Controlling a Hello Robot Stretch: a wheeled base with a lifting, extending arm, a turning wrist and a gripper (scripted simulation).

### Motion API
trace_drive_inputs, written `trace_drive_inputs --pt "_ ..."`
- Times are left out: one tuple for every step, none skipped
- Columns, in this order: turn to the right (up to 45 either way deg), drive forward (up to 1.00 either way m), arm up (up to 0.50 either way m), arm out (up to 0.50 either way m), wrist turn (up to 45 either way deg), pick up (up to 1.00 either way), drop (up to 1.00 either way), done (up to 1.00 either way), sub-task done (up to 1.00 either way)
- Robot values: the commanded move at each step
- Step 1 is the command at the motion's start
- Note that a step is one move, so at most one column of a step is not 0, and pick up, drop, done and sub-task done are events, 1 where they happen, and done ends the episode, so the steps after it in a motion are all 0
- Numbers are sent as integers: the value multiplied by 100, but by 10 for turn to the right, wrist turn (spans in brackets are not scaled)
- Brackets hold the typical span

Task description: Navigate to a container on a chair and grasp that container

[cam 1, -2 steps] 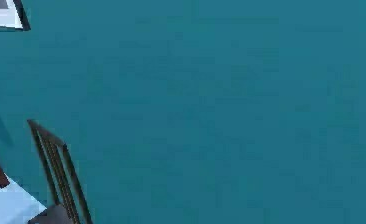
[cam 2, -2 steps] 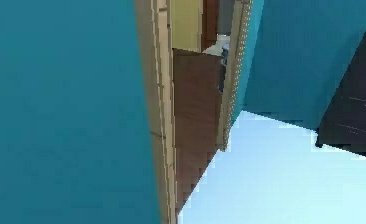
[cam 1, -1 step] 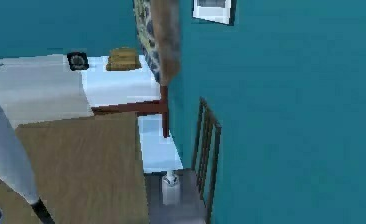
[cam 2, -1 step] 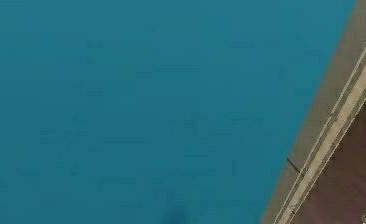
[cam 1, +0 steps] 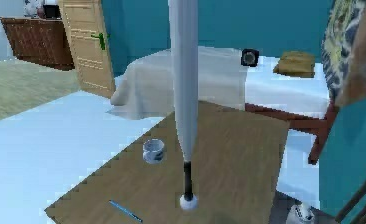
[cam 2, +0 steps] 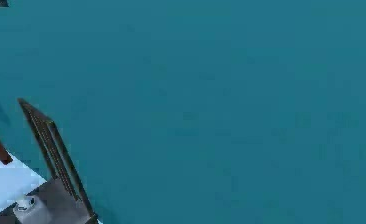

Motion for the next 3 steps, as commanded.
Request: trace_drive_inputs --pt "-450 0 0 0 0 0 0 0 0" --pt "0 0 50 0 0 0 0 0 0" --pt "0 0 10 0 0 0 0 0 0"
